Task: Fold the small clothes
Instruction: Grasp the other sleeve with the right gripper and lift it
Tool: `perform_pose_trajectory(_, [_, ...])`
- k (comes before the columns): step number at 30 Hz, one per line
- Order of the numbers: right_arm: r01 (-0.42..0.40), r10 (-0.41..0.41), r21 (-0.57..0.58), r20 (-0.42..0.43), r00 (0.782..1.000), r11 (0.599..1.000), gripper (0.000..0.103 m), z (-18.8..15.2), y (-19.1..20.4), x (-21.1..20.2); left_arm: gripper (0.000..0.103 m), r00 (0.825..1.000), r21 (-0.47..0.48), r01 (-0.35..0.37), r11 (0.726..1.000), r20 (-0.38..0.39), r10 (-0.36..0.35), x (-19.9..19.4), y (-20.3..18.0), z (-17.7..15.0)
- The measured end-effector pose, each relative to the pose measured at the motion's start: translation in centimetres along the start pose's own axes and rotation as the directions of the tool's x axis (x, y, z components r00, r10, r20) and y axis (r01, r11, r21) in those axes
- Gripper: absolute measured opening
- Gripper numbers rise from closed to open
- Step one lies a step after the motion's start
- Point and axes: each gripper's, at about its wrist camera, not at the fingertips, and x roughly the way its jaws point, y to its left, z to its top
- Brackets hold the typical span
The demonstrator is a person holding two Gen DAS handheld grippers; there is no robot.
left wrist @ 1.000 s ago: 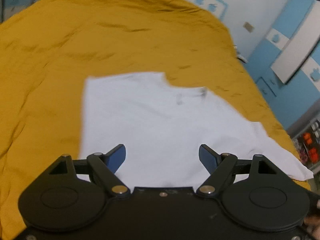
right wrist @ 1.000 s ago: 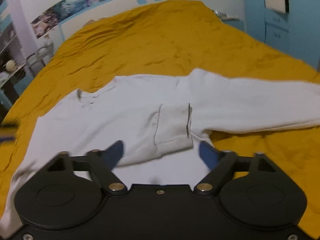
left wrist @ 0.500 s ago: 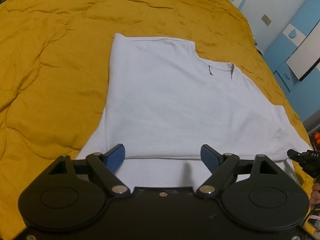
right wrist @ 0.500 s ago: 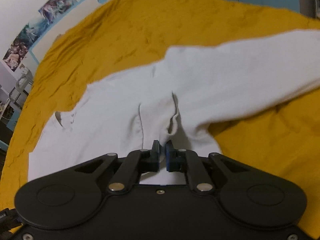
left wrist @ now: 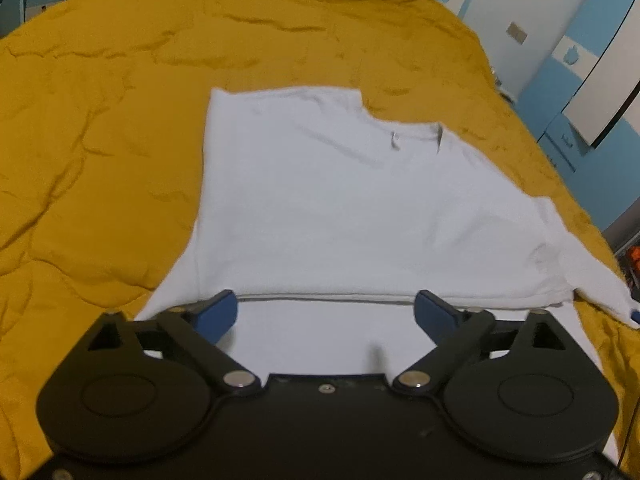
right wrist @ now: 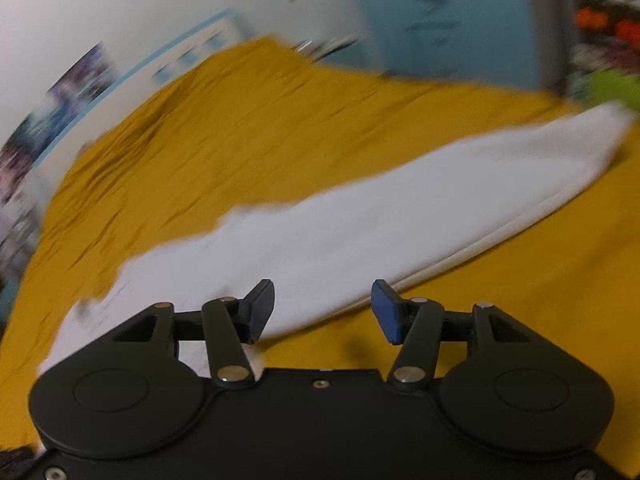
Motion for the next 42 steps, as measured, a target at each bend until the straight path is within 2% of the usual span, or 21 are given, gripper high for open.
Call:
perform_pose_trajectory(3, [0.121, -0.124, 0.069, 0.049, 0.991, 0.990, 0.062, 3.0, -6.1, -1.5, 0.103, 1.000, -0.004, 0.004, 1.000, 0.016, -0.004, -1.1, -0.2, -0.2])
perform_pose_trajectory(6, [0.195, -0.212, 0.178, 0.076, 0.974, 0.964, 0.064, 5.0, -11.4, -2.3, 0.103, 1.000, -0.010, -0.006, 1.000, 0.014, 0.006, -1.5, -0.5, -0.6])
perform_pose_trajectory(9, [0.193, -0.225, 0.303, 0.073, 0.972, 0.933, 0.065, 5.9, -15.8, -1.7, 0.103, 1.000, -0.005, -0.022, 1.000, 0.002, 0.022, -1.4, -1.1, -0.8])
perform_pose_trajectory(11, [0.165, -0.205, 0.369, 0.071, 0.976, 0.915, 0.065, 6.0, -17.6, -0.6, 0.103, 0.999, 0.001, -0.040, 0.999, -0.008, 0.040, -1.1, -1.5, -1.1])
perform_pose_trajectory(14, [0.154, -0.208, 0.414, 0.089, 0.974, 0.897, 0.065, 6.1, -19.1, 0.9, 0.103, 0.998, -0.001, -0.057, 0.998, -0.022, 0.057, -0.6, -1.6, -1.2])
perform_pose_trajectory(16, [0.147, -0.204, 0.411, 0.097, 0.974, 0.900, 0.064, 6.4, -19.3, 1.8, 0.103, 0.997, -0.004, -0.068, 0.998, -0.026, 0.068, -0.4, -1.7, -1.3])
perform_pose_trajectory(18, [0.142, -0.199, 0.411, 0.099, 0.975, 0.900, 0.053, 6.7, -19.5, 2.8, 0.103, 0.997, -0.008, -0.076, 0.997, -0.031, 0.076, -0.2, -1.6, -1.4])
perform_pose_trajectory(19, [0.136, -0.193, 0.411, 0.099, 0.976, 0.901, 0.032, 7.0, -19.5, 3.3, 0.103, 0.996, -0.007, -0.077, 0.997, -0.034, 0.077, -0.1, -1.6, -1.4])
perform_pose_trajectory(20, [0.130, -0.180, 0.403, 0.089, 0.980, 0.906, 0.015, 7.0, -19.5, 3.4, 0.103, 0.996, -0.006, -0.080, 0.997, -0.036, 0.080, -0.1, -1.5, -1.4])
perform_pose_trajectory(23, [0.143, -0.191, 0.376, 0.094, 0.977, 0.915, 0.009, 7.4, -19.0, 3.3, 0.103, 0.995, -0.002, -0.086, 0.996, -0.041, 0.086, 0.0, -1.4, -1.5])
perform_pose_trajectory(28, [0.121, -0.173, 0.299, 0.154, 0.973, 0.947, 0.007, 8.7, -16.6, 1.3, 0.103, 0.997, -0.009, -0.073, 0.997, -0.029, 0.073, -0.7, -0.9, -1.4])
perform_pose_trajectory(31, [0.060, -0.106, 0.226, 0.199, 0.974, 0.972, 0.007, 10.2, -13.0, -0.5, 0.103, 0.998, -0.010, -0.061, 0.998, -0.022, 0.061, -1.1, -0.6, -1.2])
perform_pose_trajectory(34, [-0.037, 0.001, 0.144, 0.241, 0.971, 0.989, 0.007, 11.7, -7.8, -2.3, 0.103, 0.999, -0.021, -0.043, 0.999, -0.011, 0.043, -1.6, 0.0, -1.1])
perform_pose_trajectory(37, [-0.164, 0.144, 0.056, 0.265, 0.953, 0.985, 0.007, 12.3, -1.1, -3.9, 0.103, 1.000, -0.033, -0.022, 0.999, 0.000, 0.022, -2.1, 0.5, -1.1])
perform_pose_trajectory(40, [-0.300, 0.298, -0.028, 0.243, 0.923, 0.954, 0.007, 11.5, 6.6, -5.0, 0.103, 1.000, -0.034, 0.003, 0.999, 0.015, -0.003, -2.8, 1.1, -1.2])
perform_pose_trajectory(42, [-0.388, 0.396, -0.082, 0.205, 0.895, 0.918, 0.006, 10.0, 11.9, -5.3, 0.103, 1.000, -0.035, 0.015, 0.999, 0.027, -0.014, -3.3, 1.6, -1.3])
